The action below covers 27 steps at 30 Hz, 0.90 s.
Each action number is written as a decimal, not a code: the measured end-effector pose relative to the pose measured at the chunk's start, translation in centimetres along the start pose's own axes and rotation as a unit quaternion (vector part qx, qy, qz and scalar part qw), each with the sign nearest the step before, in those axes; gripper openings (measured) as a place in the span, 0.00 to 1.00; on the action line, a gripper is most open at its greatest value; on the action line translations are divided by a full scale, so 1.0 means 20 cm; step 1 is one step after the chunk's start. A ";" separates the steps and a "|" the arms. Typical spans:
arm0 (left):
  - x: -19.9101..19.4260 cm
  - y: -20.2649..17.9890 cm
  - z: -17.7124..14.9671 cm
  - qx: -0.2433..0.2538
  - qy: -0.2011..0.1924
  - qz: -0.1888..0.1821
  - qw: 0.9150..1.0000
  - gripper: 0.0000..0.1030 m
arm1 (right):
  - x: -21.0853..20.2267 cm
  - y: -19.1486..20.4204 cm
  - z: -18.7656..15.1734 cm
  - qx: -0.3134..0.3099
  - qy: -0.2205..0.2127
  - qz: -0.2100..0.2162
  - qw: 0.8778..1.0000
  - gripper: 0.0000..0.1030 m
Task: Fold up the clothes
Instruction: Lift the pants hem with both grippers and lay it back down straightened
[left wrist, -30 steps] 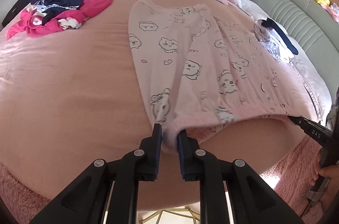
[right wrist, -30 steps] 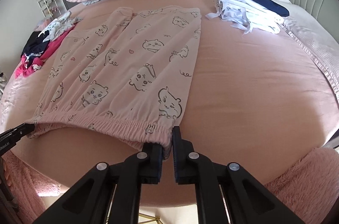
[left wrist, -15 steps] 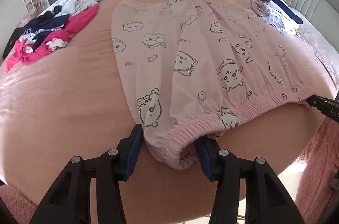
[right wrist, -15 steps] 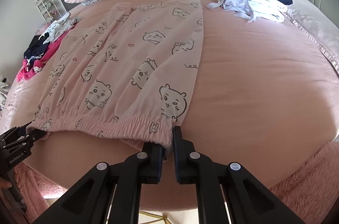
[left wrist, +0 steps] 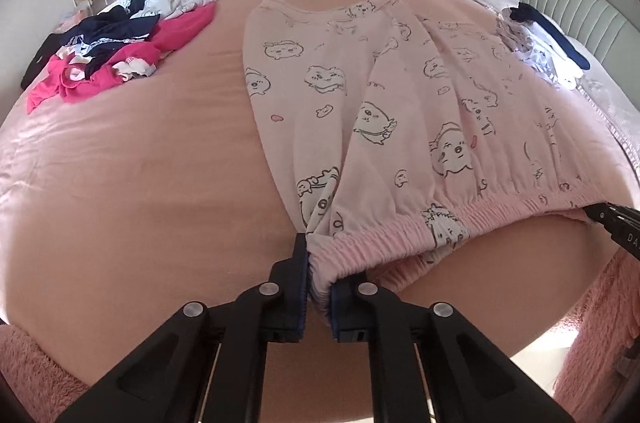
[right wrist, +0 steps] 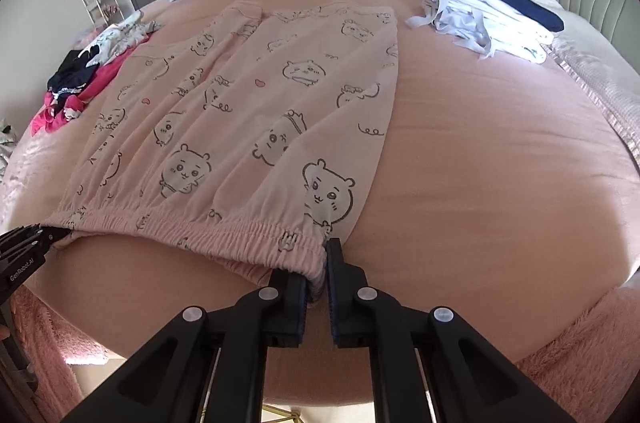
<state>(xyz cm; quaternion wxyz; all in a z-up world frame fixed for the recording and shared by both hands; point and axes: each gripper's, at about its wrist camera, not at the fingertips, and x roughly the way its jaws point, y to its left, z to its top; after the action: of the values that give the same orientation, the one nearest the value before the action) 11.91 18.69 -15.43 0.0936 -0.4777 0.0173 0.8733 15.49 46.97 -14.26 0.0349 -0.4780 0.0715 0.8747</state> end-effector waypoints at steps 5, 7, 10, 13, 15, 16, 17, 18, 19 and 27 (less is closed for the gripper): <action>-0.29 -0.02 0.12 -0.001 -0.060 -0.033 0.998 0.06 | -0.29 -0.01 0.12 0.004 -0.087 0.004 0.996 0.05; -0.40 -0.04 0.18 0.007 -0.084 -0.044 0.995 0.06 | -0.43 0.02 0.20 -0.005 -0.130 0.000 0.992 0.05; -0.52 -0.05 0.21 0.013 -0.096 -0.057 0.994 0.06 | -0.56 0.02 0.29 0.003 -0.148 0.021 0.989 0.05; -0.57 -0.03 0.16 0.007 -0.081 -0.084 0.993 0.06 | -0.63 0.00 0.26 0.020 -0.136 0.036 0.990 0.05; -0.59 -0.02 0.11 0.000 -0.068 -0.101 0.993 0.06 | -0.69 -0.02 0.20 0.027 -0.139 0.045 0.989 0.05; -0.58 -0.02 0.10 -0.002 -0.059 -0.105 0.993 0.06 | -0.70 -0.02 0.19 0.021 -0.138 0.039 0.989 0.05; -0.54 -0.02 0.09 0.002 -0.048 -0.104 0.993 0.06 | -0.70 -0.02 0.17 0.014 -0.134 0.032 0.990 0.05; -0.48 -0.03 0.09 0.002 -0.033 -0.100 0.994 0.06 | -0.66 -0.01 0.16 0.008 -0.125 0.027 0.992 0.05; -0.40 -0.03 0.09 -0.002 -0.015 -0.096 0.995 0.06 | -0.58 -0.01 0.17 0.008 -0.109 0.028 0.994 0.05; -0.11 -0.03 0.76 -0.008 0.004 -0.121 0.993 0.06 | -0.03 -0.01 0.72 0.051 0.000 0.060 0.997 0.05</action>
<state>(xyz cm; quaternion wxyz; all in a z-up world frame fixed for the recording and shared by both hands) 0.51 20.68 -5.30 0.1945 -0.4805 -0.0470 0.8538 3.96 49.38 -6.11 0.0066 -0.4708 0.1445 0.8703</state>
